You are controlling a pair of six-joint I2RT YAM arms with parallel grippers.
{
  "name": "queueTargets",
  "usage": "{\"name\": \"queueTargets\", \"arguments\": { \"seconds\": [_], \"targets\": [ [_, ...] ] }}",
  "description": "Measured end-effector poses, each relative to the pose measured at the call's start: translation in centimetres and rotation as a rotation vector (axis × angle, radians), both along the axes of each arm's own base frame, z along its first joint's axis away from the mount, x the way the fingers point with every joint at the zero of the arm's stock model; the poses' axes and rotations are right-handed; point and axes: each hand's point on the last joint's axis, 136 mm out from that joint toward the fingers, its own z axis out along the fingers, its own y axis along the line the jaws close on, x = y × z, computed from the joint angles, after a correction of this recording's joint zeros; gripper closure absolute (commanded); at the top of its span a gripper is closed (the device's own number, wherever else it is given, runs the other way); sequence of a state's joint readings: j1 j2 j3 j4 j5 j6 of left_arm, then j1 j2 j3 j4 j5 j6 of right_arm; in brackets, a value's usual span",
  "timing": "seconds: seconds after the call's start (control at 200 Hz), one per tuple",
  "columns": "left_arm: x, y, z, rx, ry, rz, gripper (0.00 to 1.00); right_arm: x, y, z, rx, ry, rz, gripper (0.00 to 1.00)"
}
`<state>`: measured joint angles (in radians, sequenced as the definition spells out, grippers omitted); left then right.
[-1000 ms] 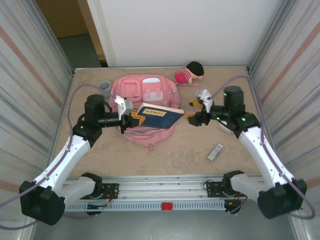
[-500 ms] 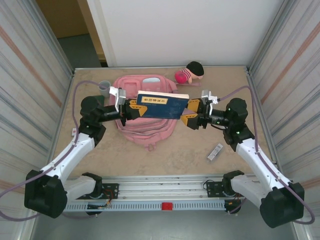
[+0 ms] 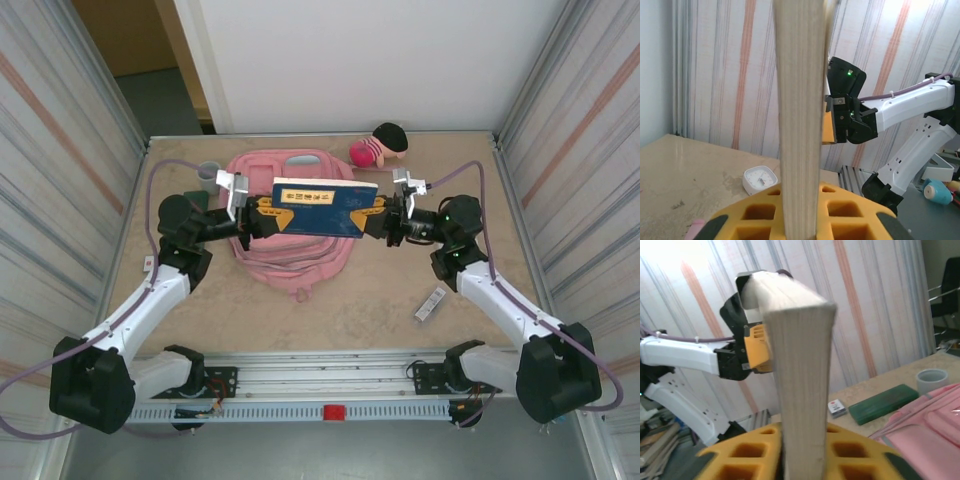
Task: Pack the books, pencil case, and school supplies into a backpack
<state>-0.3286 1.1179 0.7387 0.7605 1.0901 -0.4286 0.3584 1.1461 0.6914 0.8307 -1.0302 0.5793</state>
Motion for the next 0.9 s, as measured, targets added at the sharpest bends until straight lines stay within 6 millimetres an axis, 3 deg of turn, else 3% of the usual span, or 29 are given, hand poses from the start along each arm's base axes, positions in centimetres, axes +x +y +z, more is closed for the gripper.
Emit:
{"name": "queueTargets", "arguments": {
  "seconds": [0.09,0.195,0.346,0.426,0.717,0.897],
  "targets": [
    [0.7,0.1,-0.8,0.026,0.009,0.05,0.43,0.1,-0.2,0.1,0.005,0.006,-0.003,1.0],
    [1.7,0.7,-2.5,0.116,0.021,0.158,0.31,1.7,-2.2,-0.2,0.013,0.018,-0.094,1.0],
    [2.8,2.7,-4.7,0.32,-0.085,0.34,0.24,4.7,-7.1,-2.1,0.017,0.108,-0.346,1.0],
    [3.2,3.7,-6.7,0.448,-0.126,0.398,0.18,5.1,-8.5,-3.2,0.001,0.155,-0.432,1.0],
    [5.2,4.3,-18.2,0.91,-0.155,0.321,0.11,4.4,-9.9,-5.1,-0.041,0.207,-0.541,1.0],
    [7.0,4.5,-22.3,1.052,-0.166,0.263,0.11,4.1,-10.3,-6.4,-0.073,0.245,-0.575,1.0]
  ]
}}
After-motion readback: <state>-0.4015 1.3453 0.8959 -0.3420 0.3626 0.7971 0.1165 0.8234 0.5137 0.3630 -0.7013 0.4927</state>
